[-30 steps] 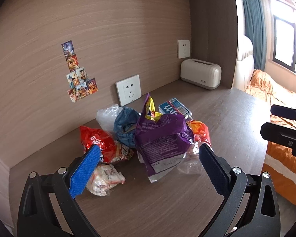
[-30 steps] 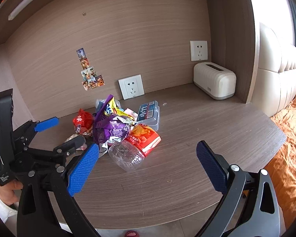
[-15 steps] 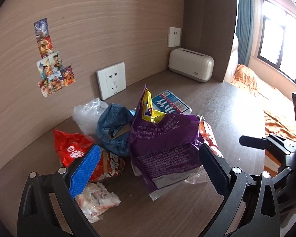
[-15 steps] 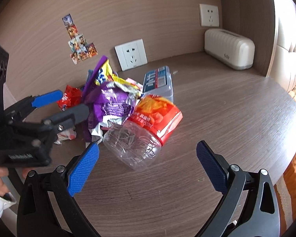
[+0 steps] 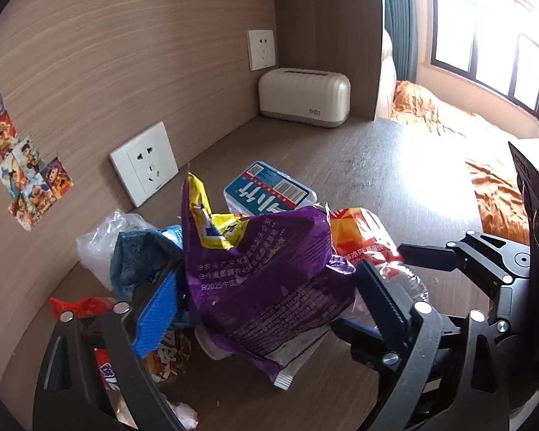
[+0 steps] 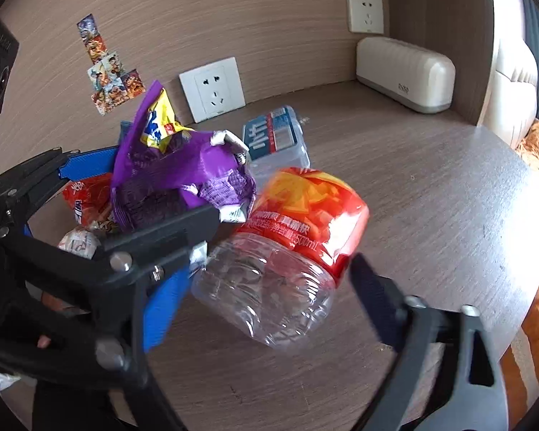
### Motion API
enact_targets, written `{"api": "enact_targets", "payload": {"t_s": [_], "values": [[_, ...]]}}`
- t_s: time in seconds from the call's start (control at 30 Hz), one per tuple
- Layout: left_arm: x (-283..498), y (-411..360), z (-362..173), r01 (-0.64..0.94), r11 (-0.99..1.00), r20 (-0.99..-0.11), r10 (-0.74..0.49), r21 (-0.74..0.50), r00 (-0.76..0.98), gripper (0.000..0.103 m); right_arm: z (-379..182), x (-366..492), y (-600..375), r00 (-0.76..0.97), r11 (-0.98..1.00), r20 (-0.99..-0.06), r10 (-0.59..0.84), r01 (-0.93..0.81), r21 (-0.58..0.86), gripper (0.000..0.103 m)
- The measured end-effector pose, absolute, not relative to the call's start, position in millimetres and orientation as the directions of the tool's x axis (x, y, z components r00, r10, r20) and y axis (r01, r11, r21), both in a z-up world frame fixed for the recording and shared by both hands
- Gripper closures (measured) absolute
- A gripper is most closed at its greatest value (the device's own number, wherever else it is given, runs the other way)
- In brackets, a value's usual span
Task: Collect trash
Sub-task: 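Grasp the purple chip bag with the left tool while the right tool grasps the clear bottle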
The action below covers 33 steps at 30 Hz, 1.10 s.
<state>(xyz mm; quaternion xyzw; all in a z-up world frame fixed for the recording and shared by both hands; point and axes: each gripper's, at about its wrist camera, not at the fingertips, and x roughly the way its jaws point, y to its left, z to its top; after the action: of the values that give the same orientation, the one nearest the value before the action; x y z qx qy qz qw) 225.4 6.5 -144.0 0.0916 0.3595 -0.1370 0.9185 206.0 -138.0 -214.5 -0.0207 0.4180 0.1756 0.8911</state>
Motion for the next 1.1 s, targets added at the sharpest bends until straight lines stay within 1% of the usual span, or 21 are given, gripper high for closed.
{"api": "enact_targets", "payload": {"t_s": [0.07,0.1,0.13,0.23,0.3,0.33,0.37,0.4,0.43,0.47,0.5,0.53,0.6,0.7,0.8,0.83,0.9,0.93,0.97,1.0,1.1], "values": [[224.2,7.1,-145.9,0.323,0.944,-0.682,-0.197,0.061,0.705,0.023,-214.3,204.4,-144.9,0.594,0.939,-0.749,0.295,-0.324,0.113,0.019],[223.2,7.4,-146.4,0.318,0.946,-0.675,-0.191,0.067,0.712,0.044,-215.0,203.5,-149.6,0.596,0.942,-0.748,0.292,-0.317,0.115,0.019],[223.5,7.5,-148.8,0.298,0.950,-0.678,-0.159,0.092,0.717,0.065,-216.0,202.3,-154.2,0.603,0.947,-0.748,0.277,-0.302,0.108,0.020],[224.3,14.9,-155.0,0.304,0.952,-0.702,-0.196,0.031,0.685,0.068,-218.5,199.6,-169.4,0.598,0.952,-0.751,0.280,-0.272,0.139,0.020],[222.6,15.6,-156.3,0.306,0.952,-0.704,-0.203,0.021,0.681,0.068,-218.1,196.5,-177.0,0.599,0.951,-0.746,0.291,-0.263,0.160,0.020],[221.9,14.6,-157.2,0.319,0.948,-0.710,-0.220,0.007,0.669,0.066,-217.4,194.2,-178.8,0.602,0.951,-0.743,0.292,-0.268,0.156,0.020],[221.6,13.7,-157.5,0.322,0.947,-0.710,-0.230,-0.005,0.665,0.061,-217.0,191.6,-179.4,0.609,0.954,-0.745,0.273,-0.268,0.131,0.020],[221.5,13.3,-158.1,0.327,0.945,-0.708,-0.250,-0.029,0.661,0.043,-217.3,189.8,-179.2,0.612,0.957,-0.747,0.259,-0.269,0.111,0.020],[222.1,12.1,-158.5,0.339,0.939,-0.709,-0.275,-0.054,0.649,0.028,-218.1,187.9,-179.9,0.612,0.957,-0.749,0.254,-0.273,0.101,0.020],[222.8,10.5,-158.2,0.327,0.944,-0.707,-0.264,-0.049,0.656,0.024,-218.9,186.7,-181.5,0.609,0.956,-0.750,0.256,-0.275,0.103,0.020],[223.0,9.3,-157.4,0.327,0.944,-0.702,-0.267,-0.051,0.660,0.018,-219.8,185.1,-184.1,0.609,0.956,-0.750,0.257,-0.272,0.107,0.020],[224.7,8.0,-156.3,0.337,0.939,-0.698,-0.289,-0.072,0.656,0.010,-221.1,183.8,-186.3,0.609,0.957,-0.752,0.253,-0.270,0.103,0.020],[229.2,4.2,-156.1,0.349,0.932,-0.695,-0.318,-0.102,0.645,0.008,-224.5,182.2,-189.4,0.611,0.960,-0.756,0.235,-0.266,0.083,0.020],[240.0,-5.8,-160.2,0.370,0.925,-0.705,-0.318,-0.084,0.634,0.007,-226.5,180.2,-193.7,0.610,0.960,-0.757,0.233,-0.269,0.078,0.020],[249.0,-12.9,-165.2,0.387,0.916,-0.713,-0.339,-0.103,0.614,0.008,-225.8,178.2,-195.8,0.616,0.962,-0.758,0.217,-0.267,0.058,0.020],[252.8,-15.2,-168.8,0.385,0.916,-0.722,-0.344,-0.115,0.601,0.017,-225.4,177.6,-196.8,0.617,0.963,-0.756,0.216,-0.264,0.060,0.020],[256.9,-19.4,-174.3,0.381,0.915,-0.730,-0.350,-0.133,0.587,0.051,-225.7,176.7,-198.4,0.618,0.964,-0.757,0.215,-0.259,0.062,0.020],[257.4,-21.8,-174.5,0.379,0.916,-0.724,-0.352,-0.135,0.593,0.057,-225.3,175.8,-199.4,0.620,0.965,-0.756,0.212,-0.256,0.061,0.020],[257.7,-24.2,-173.9,0.382,0.914,-0.721,-0.359,-0.141,0.592,0.070,-224.9,175.1,-200.3,0.621,0.965,-0.755,0.211,-0.253,0.062,0.020],[257.8,-25.8,-172.9,0.378,0.915,-0.719,-0.355,-0.138,0.597,0.078,-224.3,174.4,-201.2,0.622,0.966,-0.754,0.213,-0.251,0.066,0.020],[255.4,-29.2,-168.3,0.370,0.922,-0.714,-0.336,-0.116,0.614,0.082,-220.3,171.0,-203.5,0.631,0.966,-0.745,0.216,-0.249,0.069,0.020]]}}
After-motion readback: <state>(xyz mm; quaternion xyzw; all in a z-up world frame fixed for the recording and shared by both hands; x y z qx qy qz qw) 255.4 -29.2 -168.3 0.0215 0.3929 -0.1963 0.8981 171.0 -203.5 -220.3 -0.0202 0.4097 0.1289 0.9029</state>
